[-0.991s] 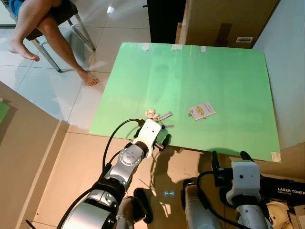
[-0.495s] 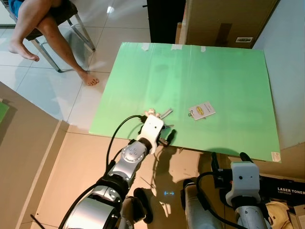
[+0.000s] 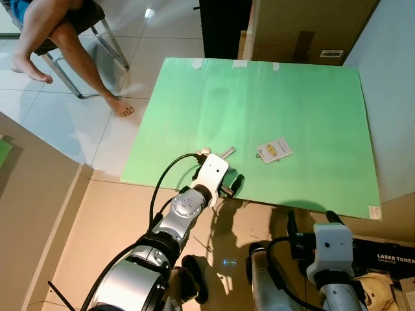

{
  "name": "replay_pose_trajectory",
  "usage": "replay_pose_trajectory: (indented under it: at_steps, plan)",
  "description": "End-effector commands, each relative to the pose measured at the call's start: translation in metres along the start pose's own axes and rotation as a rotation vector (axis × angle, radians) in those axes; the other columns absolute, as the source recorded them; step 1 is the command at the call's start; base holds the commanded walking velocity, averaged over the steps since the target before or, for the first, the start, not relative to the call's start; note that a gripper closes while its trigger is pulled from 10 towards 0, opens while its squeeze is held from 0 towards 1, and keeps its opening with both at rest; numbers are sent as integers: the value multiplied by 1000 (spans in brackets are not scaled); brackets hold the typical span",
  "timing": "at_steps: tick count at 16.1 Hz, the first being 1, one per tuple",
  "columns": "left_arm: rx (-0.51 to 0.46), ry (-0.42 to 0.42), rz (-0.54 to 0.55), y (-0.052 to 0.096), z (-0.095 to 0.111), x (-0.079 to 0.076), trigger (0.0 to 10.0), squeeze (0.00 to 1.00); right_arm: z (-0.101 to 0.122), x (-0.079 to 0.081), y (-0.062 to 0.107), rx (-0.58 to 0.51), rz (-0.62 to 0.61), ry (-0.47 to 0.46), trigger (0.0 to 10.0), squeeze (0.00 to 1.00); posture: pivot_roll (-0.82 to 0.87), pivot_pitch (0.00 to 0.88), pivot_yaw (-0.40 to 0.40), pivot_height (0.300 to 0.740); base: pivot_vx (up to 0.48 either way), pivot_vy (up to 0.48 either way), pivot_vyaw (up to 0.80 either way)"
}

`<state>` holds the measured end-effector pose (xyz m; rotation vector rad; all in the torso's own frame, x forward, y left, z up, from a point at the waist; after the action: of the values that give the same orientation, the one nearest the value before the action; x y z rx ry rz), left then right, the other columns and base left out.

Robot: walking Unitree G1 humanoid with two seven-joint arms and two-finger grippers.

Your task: Hang keys on a hook

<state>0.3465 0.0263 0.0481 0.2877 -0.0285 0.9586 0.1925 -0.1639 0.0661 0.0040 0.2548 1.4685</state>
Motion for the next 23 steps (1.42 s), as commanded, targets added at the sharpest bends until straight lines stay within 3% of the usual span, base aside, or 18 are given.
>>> replay_pose_trajectory:
  at_steps: [1, 5, 8, 9, 10, 13, 19, 23]
  plan:
    - [53, -12, -10, 2, -11, -4, 10000, 0, -1, 1, 4, 11, -1, 10, 10000, 0, -464, 286, 124, 740, 0, 0, 0]
    - [156, -10, -11, 4, -26, -4, 10000, 0, -1, 1, 5, 14, -4, 9, 10000, 0, -465, 288, 125, 740, 0, 0, 0]
    - [172, -12, -2, 4, -28, -4, 10000, 0, -2, 2, 5, 17, -1, 9, 10000, 0, -464, 288, 125, 740, 0, 0, 0]
    - [174, 1, -7, 4, -28, -5, 5686, 0, -2, 1, 5, 16, -1, 11, 10000, 0, -465, 285, 124, 740, 0, 0, 0]
    - [175, 23, -19, 4, -28, -6, 0, 0, -2, 1, 5, 16, 0, 13, 10000, 0, -465, 280, 123, 740, 0, 0, 0]
    - [178, 27, -21, 4, -29, -6, 0, 0, -2, 2, 5, 16, 2, 15, 10000, 0, -465, 277, 123, 740, 0, 0, 0]
    - [213, -48, -15, 7, -34, 1, 0, 0, -3, 5, 6, 20, 0, 6, 10000, 0, -460, 290, 138, 740, 0, 0, 0]
    - [209, -37, -52, 8, -35, -3, 0, 0, -4, 6, 8, 26, -7, 0, 10000, 0, -465, 299, 146, 740, 0, 0, 0]
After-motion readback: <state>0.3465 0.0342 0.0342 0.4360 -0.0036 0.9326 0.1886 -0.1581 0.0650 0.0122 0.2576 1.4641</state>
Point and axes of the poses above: a point about 5 cm out from each wrist's last joint towards the gripper, its own y axis pointing back from the gripper into the wrist, its own z axis along the axis of the wrist's last joint, x = y × z, the point moved 3 cm from there along -y, pointing out of the wrist towards the gripper, and after that the axes turned 2 degrees about -y, right-handed, at the moved point
